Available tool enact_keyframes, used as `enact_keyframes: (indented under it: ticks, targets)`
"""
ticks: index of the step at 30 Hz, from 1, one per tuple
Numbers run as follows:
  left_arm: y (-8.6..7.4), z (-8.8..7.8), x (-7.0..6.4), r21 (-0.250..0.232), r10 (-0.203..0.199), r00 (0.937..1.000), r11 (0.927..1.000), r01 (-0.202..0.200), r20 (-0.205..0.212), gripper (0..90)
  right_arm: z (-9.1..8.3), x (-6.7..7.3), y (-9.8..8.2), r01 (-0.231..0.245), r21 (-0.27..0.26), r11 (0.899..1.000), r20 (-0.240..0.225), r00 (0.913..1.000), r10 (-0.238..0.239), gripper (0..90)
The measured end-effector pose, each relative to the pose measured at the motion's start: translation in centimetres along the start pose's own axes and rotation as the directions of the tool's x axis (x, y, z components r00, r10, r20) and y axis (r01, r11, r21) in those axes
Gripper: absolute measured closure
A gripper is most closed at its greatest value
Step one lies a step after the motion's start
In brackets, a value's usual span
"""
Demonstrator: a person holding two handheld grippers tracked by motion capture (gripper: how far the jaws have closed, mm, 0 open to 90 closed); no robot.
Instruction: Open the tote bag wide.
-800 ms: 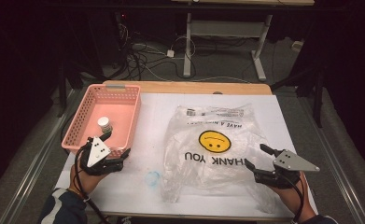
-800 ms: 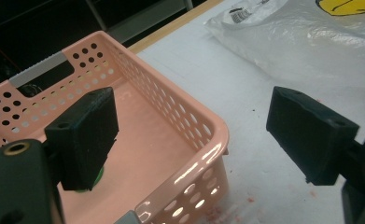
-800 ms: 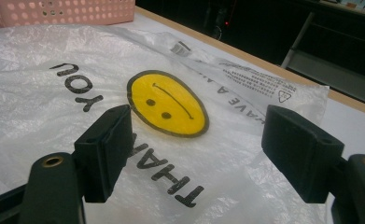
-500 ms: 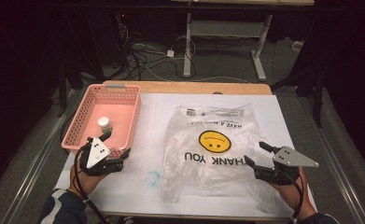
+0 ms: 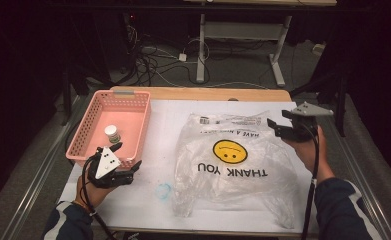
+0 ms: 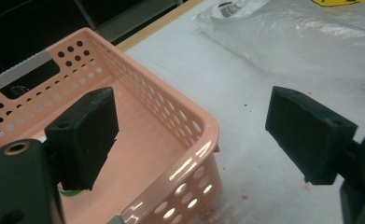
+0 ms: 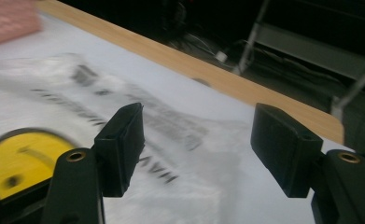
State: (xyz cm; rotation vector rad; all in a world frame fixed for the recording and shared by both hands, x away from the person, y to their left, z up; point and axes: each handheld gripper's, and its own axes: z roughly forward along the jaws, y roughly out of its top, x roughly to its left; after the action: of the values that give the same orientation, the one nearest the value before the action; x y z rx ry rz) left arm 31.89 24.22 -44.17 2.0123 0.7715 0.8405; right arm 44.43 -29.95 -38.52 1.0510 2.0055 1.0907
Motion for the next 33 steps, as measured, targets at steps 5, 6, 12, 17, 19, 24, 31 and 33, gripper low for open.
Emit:
enact_keyframes:
  ticks: [5, 6, 12, 17, 19, 24, 31, 33]
  targets:
    - [0.0, 0.0, -0.3, 0.005, 0.003, 0.9998, 1.0, -0.003, 0.019, 16.7, 3.8, -2.2, 0.3, -0.046, 0.08, 0.996, 0.041, 0.9983, 0.043, 39.9]
    - [0.0, 0.1, -0.3, 0.004, 0.006, 0.9997, 1.0, -0.006, 0.023, 16.6, 5.8, -2.8, -0.2, -0.037, 0.145, 0.989, 0.062, 0.9977, 0.028, 39.9]
    - [-0.1, 0.2, -0.2, 0.005, 0.007, 0.9988, 1.0, -0.007, 0.048, 16.6, 9.7, -4.6, -2.0, -0.128, 0.264, 0.956, 0.036, 0.9918, 0.122, 40.4]
    - [-0.2, 0.3, -0.3, 0.01, 0.009, 0.9982, 0.9999, -0.009, 0.059, 16.9, 11.7, -4.6, -2.7, -0.149, 0.328, 0.933, -0.001, 0.9875, 0.158, 60.0]
    - [-0.2, 0.3, -0.3, 0.011, 0.011, 0.998, 0.9999, -0.012, 0.063, 17.0, 12.3, -4.3, -2.7, -0.141, 0.341, 0.93, -0.022, 0.9873, 0.157, 73.2]
    - [-0.2, 0.3, -0.3, 0.011, 0.016, 0.9977, 0.9998, -0.016, 0.066, 17.5, 13.5, -2.6, -2.1, -0.104, 0.358, 0.928, -0.079, 0.9869, 0.141, 90.0]
    - [0.0, 0.4, -0.3, 0.001, 0.017, 0.9975, 0.9999, -0.017, 0.069, 17.5, 13.9, -1.8, 0.0, -0.191, 0.289, 0.938, -0.006, 0.9795, 0.201, 90.0]
    - [0.0, 0.4, -0.2, -0.002, 0.016, 0.9973, 0.9999, -0.016, 0.071, 17.5, 13.7, -2.3, 0.5, -0.231, 0.25, 0.94, 0.036, 0.9726, 0.23, 90.0]
